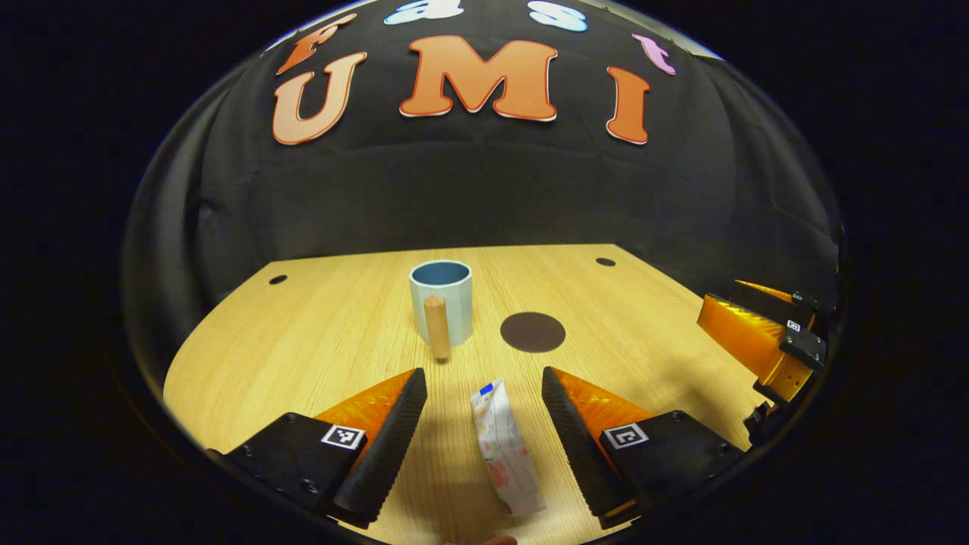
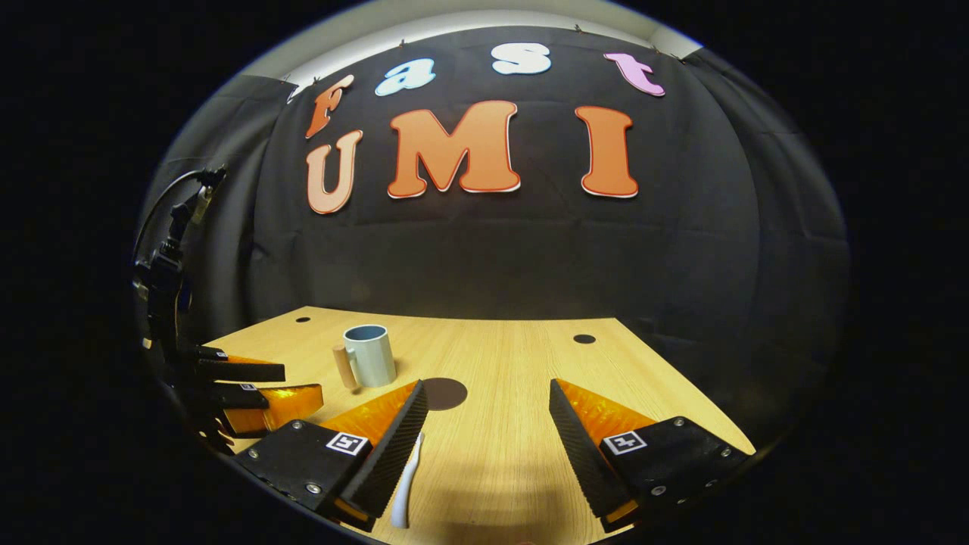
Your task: Put the toothbrush and toothpaste on the desktop into the cup, then pick up the cup and place it on the coaster on the desktop.
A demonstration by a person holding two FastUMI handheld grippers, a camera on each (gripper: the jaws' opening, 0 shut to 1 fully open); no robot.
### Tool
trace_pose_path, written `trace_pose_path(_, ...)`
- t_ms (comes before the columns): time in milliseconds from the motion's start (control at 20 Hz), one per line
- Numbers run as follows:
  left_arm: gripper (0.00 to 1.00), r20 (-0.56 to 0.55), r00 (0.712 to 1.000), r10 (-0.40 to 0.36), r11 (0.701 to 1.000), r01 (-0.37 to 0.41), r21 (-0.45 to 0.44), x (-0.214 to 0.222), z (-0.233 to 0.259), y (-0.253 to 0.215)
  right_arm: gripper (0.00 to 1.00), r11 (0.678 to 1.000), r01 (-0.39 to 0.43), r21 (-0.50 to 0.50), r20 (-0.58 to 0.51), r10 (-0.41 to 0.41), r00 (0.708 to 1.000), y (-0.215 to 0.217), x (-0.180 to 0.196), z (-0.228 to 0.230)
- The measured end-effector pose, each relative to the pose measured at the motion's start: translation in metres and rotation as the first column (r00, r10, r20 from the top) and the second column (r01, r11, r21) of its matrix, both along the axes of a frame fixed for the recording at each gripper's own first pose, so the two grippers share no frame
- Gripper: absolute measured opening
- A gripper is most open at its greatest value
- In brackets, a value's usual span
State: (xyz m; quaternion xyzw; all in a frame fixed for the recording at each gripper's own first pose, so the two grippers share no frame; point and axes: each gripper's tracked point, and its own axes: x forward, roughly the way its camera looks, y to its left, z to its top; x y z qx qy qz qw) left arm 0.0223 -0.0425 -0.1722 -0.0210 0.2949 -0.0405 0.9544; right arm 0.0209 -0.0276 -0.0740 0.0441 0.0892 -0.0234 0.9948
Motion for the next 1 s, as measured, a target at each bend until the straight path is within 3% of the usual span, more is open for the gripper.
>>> trace_pose_path(350, 0.99, -0.291, 0.957, 0.004, 0.998, -0.022, -0.059, -0.014, -0.034, -0.006, 0.97, 1.0, -0.007, 0.018, -0.093, 0.009, 0.996, -0.011, 0.003, -0.019)
trace_pose_path(650, 0.96, -0.469, 0.883, -0.026, 0.998, -0.007, -0.068, -0.022, -0.052, -0.012, 0.97, 0.997, -0.073, 0.017, -0.218, 0.075, 0.973, -0.01, -0.003, -0.032)
trace_pose_path(750, 0.78, -0.528, 0.849, -0.007, 0.998, -0.024, -0.051, -0.024, -0.064, -0.014, 0.97, 0.993, -0.099, 0.059, -0.262, 0.111, 0.959, -0.005, -0.008, -0.034)
trace_pose_path(800, 0.69, -0.526, 0.85, 0.002, 0.999, -0.022, -0.032, -0.022, -0.061, -0.01, 0.97, 0.992, -0.106, 0.072, -0.281, 0.122, 0.952, -0.003, -0.009, -0.037)
trace_pose_path(850, 0.74, -0.546, 0.838, -0.002, 0.999, -0.026, -0.044, -0.021, -0.061, -0.011, 0.97, 0.991, -0.111, 0.076, -0.298, 0.128, 0.946, -0.002, -0.01, -0.039)
trace_pose_path(900, 0.59, -0.563, 0.826, -0.001, 0.999, -0.028, -0.042, -0.024, -0.063, -0.011, 0.97, 0.991, -0.114, 0.076, -0.314, 0.132, 0.94, -0.001, -0.01, -0.041)
trace_pose_path(950, 0.6, -0.577, 0.817, -0.012, 0.998, -0.022, -0.052, -0.024, -0.064, -0.014, 0.97, 0.989, -0.127, 0.081, -0.337, 0.147, 0.93, 0.003, -0.012, -0.045)
trace_pose_path(1000, 0.53, -0.599, 0.801, -0.022, 0.999, -0.01, -0.05, -0.031, -0.062, -0.013, 0.97, 0.986, -0.138, 0.093, -0.359, 0.162, 0.919, 0.009, -0.013, -0.049)
